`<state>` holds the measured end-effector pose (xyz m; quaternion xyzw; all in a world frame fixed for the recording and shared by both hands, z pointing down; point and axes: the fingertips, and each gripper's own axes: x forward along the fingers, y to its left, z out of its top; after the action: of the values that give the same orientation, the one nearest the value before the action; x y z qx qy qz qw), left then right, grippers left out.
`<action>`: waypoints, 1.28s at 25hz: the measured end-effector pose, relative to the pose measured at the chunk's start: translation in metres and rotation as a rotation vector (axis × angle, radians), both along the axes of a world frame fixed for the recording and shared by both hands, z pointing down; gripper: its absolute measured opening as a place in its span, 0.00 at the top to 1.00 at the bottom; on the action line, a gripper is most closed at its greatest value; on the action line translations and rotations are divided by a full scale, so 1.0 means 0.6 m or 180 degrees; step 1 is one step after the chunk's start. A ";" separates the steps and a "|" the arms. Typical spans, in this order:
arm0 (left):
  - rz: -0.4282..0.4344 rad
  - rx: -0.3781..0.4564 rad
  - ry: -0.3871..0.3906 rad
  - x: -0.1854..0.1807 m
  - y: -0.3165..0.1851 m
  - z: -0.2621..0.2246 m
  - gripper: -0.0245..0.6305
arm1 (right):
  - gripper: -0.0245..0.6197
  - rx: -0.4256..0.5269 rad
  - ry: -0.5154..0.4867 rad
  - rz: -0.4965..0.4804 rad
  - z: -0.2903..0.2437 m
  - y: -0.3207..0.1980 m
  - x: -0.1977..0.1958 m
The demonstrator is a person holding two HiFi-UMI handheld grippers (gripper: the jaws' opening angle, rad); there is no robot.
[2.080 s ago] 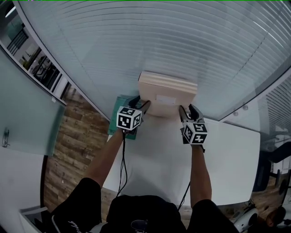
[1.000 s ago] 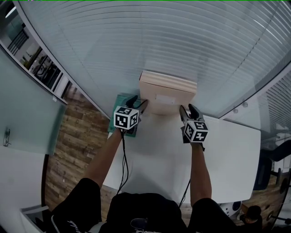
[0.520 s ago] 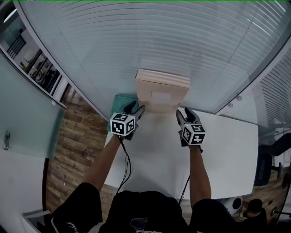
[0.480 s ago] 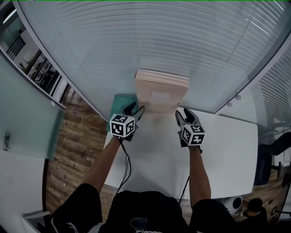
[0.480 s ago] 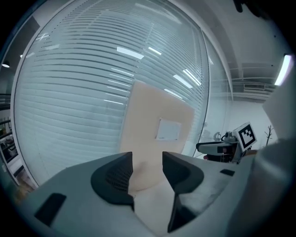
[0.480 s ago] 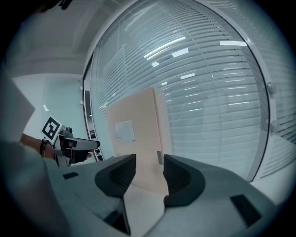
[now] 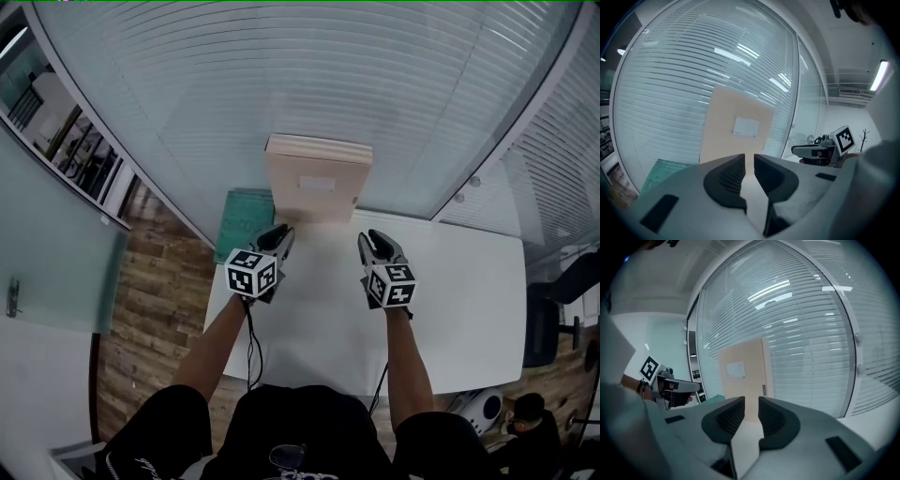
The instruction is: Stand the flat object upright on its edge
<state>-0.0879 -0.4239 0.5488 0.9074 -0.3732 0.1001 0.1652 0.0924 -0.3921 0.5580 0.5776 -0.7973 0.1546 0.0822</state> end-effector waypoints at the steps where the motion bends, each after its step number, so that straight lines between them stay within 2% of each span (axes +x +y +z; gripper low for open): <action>1: -0.0007 0.0007 0.0016 0.003 0.009 -0.003 0.87 | 0.82 0.0013 -0.0002 0.0010 -0.003 0.008 0.004; 5: 0.0018 0.0034 0.0031 0.019 0.044 -0.006 0.91 | 0.88 0.0054 -0.0036 0.0024 -0.010 0.039 0.015; 16: -0.0037 0.0153 0.0022 0.062 0.119 -0.016 0.93 | 0.92 0.0065 0.0045 -0.0080 0.002 0.129 0.054; 32: -0.0030 0.0198 0.0036 0.147 0.249 0.000 0.93 | 0.93 0.0063 0.0068 -0.0163 0.016 0.254 0.107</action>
<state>0.0001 -0.2746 0.5489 0.9109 -0.3795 0.0826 0.1395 0.1565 -0.2397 0.5677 0.5594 -0.8124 0.1384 0.0889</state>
